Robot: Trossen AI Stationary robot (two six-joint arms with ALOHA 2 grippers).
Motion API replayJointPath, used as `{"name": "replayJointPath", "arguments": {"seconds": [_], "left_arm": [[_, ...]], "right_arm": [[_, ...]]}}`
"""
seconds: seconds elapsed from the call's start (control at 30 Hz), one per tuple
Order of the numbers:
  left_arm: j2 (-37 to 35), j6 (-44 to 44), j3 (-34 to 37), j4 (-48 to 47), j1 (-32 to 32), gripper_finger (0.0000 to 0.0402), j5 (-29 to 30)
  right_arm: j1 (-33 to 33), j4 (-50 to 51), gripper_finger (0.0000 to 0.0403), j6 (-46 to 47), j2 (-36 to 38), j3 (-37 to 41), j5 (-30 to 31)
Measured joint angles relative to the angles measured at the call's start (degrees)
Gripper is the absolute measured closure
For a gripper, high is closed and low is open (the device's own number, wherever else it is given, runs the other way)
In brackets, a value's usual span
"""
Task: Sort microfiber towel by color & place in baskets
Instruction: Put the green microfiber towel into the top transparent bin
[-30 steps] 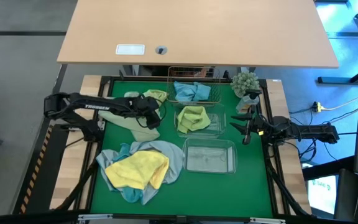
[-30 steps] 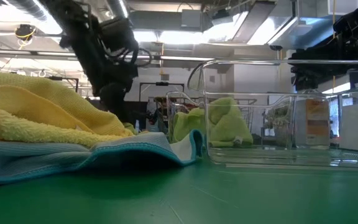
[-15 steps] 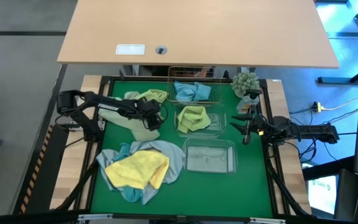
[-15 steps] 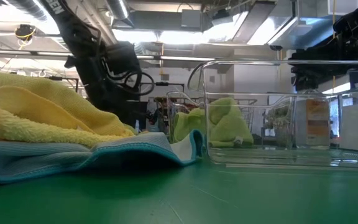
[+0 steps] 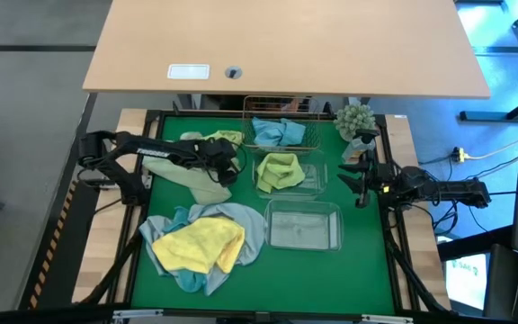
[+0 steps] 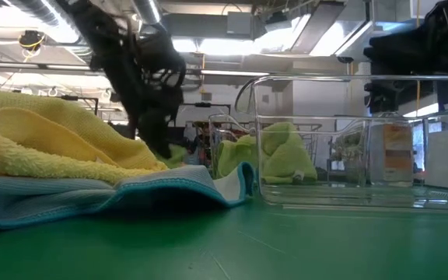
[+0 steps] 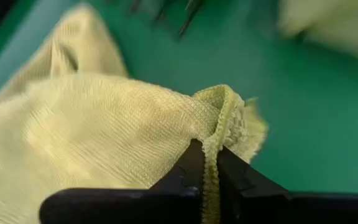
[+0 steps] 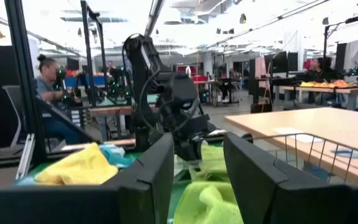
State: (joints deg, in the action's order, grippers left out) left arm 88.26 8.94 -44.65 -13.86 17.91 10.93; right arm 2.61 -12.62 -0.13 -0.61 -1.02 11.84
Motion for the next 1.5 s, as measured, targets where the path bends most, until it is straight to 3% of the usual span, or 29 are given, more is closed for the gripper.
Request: {"name": "replayJointPath", "arguments": {"seconds": [0.33, 0.7, 1.03, 1.5], "left_arm": [[-6.6, 1.5, -7.5, -1.2, -3.7, 0.0400, -3.2], [-8.9, 1.6, -19.2, 2.7, -7.9, 0.0401, -3.0], [-8.7, 1.4, -19.4, 19.8, -10.7, 0.0401, -3.0], [-8.7, 1.0, -19.4, 22.6, -13.2, 0.0401, -2.9]], "right_arm": [[0.0, -0.1, 0.0260, -2.1, -3.3, -3.9, -0.1], [0.0, -1.1, 0.0260, -4.9, -19.1, -11.7, 0.6], [0.0, -0.8, 0.0260, -7.8, -34.7, -23.6, 0.6], [0.0, -0.8, 0.0260, -11.1, -58.9, -42.2, 4.9]]}}
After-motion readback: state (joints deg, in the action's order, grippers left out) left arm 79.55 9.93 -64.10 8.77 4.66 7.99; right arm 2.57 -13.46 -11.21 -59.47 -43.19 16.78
